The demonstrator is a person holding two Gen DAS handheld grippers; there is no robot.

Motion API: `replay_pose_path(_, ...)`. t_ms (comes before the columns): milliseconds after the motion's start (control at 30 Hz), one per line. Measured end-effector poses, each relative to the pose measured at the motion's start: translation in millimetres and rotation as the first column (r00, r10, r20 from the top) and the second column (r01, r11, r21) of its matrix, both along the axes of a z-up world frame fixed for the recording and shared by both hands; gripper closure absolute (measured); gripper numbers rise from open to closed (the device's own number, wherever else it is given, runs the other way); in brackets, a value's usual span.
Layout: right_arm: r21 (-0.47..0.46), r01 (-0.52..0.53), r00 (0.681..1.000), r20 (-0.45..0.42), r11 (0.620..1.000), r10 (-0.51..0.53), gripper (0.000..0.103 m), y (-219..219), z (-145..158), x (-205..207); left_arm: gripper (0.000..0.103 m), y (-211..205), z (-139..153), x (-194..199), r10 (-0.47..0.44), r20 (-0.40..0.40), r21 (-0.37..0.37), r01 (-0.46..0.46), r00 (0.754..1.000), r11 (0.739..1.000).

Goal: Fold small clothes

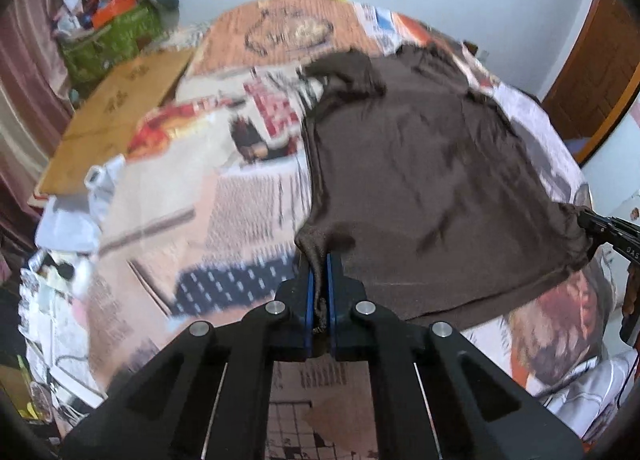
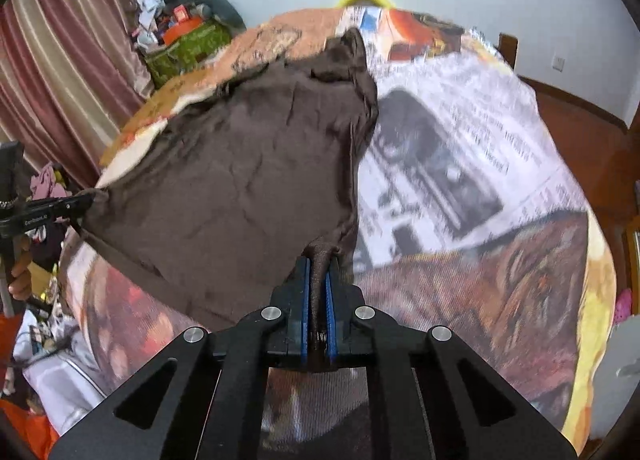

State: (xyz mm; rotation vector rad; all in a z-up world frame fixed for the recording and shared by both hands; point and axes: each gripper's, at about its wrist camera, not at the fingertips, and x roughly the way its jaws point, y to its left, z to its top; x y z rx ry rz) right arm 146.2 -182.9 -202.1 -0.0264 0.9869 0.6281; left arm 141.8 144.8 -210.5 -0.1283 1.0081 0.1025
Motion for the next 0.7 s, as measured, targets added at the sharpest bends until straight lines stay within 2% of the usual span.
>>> replay_pose_path(333, 0.082, 0.016, 0.994, 0.111, 0.996, -0.026, 0.097, 10, 41, 28, 0.098, 3, 49, 42, 0.003, 0.136, 0.059, -0.011, 0.991, 0.998)
replay_pose_path(433, 0.098, 0.019, 0.990, 0.137, 0.995, -0.033, 0.097, 14, 51, 42, 0.098, 1, 59, 58, -0.004, 0.168, 0.080, -0.010, 0.986, 0.997)
replay_pose_path(700, 0.124, 0.023, 0.979, 0.198, 0.992, -0.047, 0.097, 25, 70, 85, 0.098, 9, 73, 108, 0.003, 0.223, 0.078, -0.021, 0.975, 0.997)
